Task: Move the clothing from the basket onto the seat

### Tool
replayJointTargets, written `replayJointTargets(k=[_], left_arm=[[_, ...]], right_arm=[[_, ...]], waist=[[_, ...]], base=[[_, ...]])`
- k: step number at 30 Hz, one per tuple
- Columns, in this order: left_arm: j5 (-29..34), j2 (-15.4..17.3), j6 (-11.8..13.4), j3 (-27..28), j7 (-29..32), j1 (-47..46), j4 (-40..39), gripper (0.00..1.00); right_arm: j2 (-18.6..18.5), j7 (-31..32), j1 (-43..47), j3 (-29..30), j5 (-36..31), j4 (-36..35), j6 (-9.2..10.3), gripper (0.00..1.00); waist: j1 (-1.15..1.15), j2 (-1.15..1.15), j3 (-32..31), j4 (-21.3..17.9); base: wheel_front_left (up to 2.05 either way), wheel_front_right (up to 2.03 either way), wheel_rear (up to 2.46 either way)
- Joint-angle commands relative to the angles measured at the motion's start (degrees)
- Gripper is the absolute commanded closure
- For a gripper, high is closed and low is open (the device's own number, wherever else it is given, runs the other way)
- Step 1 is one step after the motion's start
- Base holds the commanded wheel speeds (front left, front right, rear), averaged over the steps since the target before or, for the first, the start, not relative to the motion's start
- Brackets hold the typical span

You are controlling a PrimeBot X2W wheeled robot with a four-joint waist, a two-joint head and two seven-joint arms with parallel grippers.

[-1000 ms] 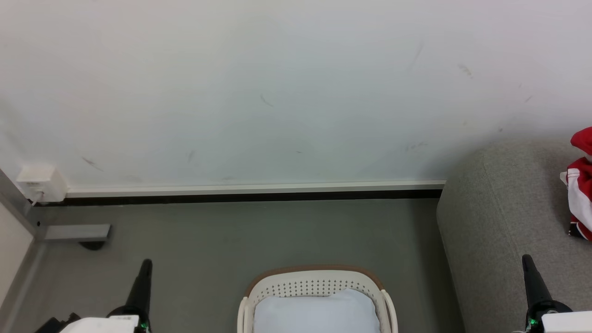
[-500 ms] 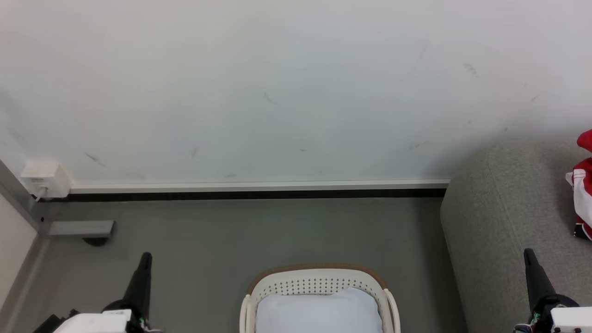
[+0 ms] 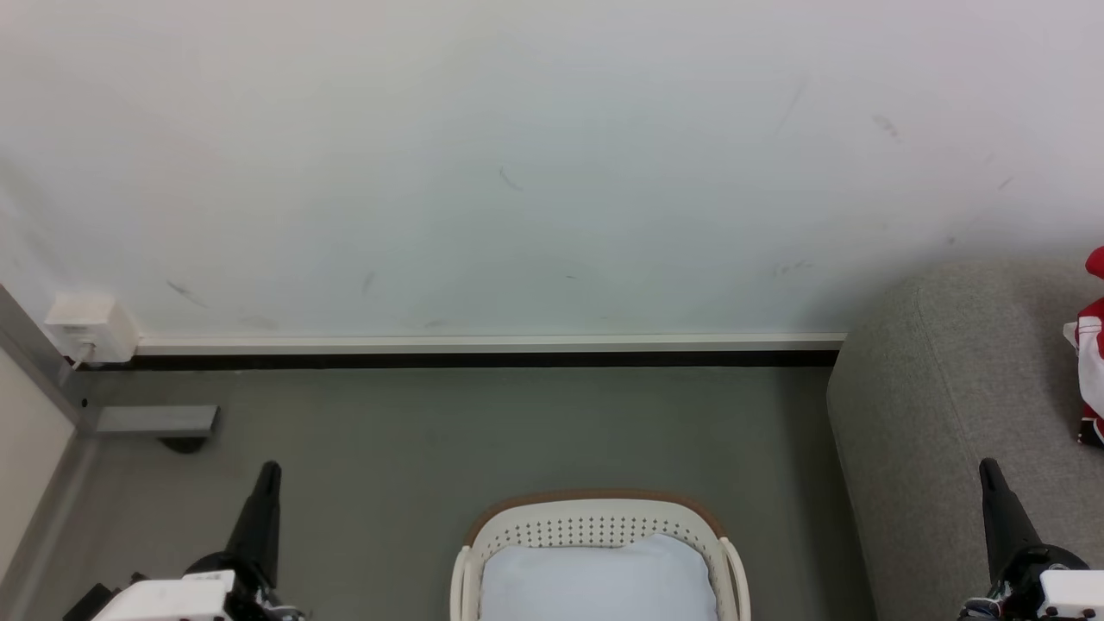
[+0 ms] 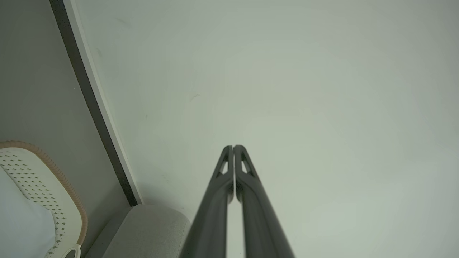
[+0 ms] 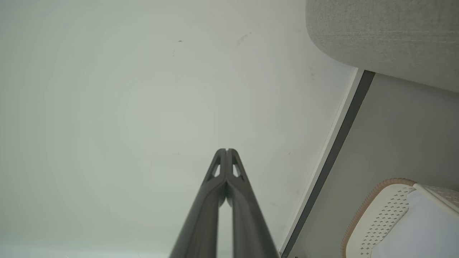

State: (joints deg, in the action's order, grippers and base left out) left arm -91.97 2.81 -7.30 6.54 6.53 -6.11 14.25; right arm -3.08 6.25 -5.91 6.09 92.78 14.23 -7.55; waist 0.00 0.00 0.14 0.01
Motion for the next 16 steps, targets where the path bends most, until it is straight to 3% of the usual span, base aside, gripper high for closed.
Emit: replayJointTargets(k=[1,16], left_arm=[[-0.7,0.1,-0.4,0.1,0.3,-0.6,-0.2,1.00],[-0.7,0.1,-0.4,0.1,0.3,-0.5,-0.2,1.00]], right_arm=[[-0.2,0.2,-0.8,0.2,-0.1,-0.3,0.12,1.00],[-0.1,0.2,-0.8,0.3,-0.2,-0.3,0.12,1.00]], waist=[[0.00,0.00,0.0,0.0],[0.00,0.00,0.0,0.0]], base=[[0.00,0.00,0.00],[0.00,0.00,0.00]])
